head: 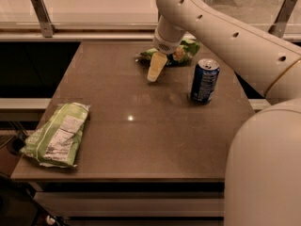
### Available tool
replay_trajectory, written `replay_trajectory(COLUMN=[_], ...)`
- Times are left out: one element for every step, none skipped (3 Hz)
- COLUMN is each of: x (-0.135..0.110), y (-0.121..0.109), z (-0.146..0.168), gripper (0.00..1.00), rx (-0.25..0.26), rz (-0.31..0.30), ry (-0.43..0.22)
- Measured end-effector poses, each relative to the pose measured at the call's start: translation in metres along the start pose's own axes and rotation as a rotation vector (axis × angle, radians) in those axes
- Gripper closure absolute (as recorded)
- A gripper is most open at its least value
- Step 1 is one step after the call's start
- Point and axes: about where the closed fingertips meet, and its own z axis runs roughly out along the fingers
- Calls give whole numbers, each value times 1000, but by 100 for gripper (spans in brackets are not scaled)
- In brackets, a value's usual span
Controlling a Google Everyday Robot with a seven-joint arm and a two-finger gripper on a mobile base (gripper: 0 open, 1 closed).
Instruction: Move green rice chip bag near green jalapeno chip bag
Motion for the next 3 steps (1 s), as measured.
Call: replay_trajectory(x=[10,8,7], y=[-17,-19,-18], z=[23,25,26], gripper=[0,18,41], rx=[-24,-24,-27], rz=[68,70,69], ry=[-39,-44,-43])
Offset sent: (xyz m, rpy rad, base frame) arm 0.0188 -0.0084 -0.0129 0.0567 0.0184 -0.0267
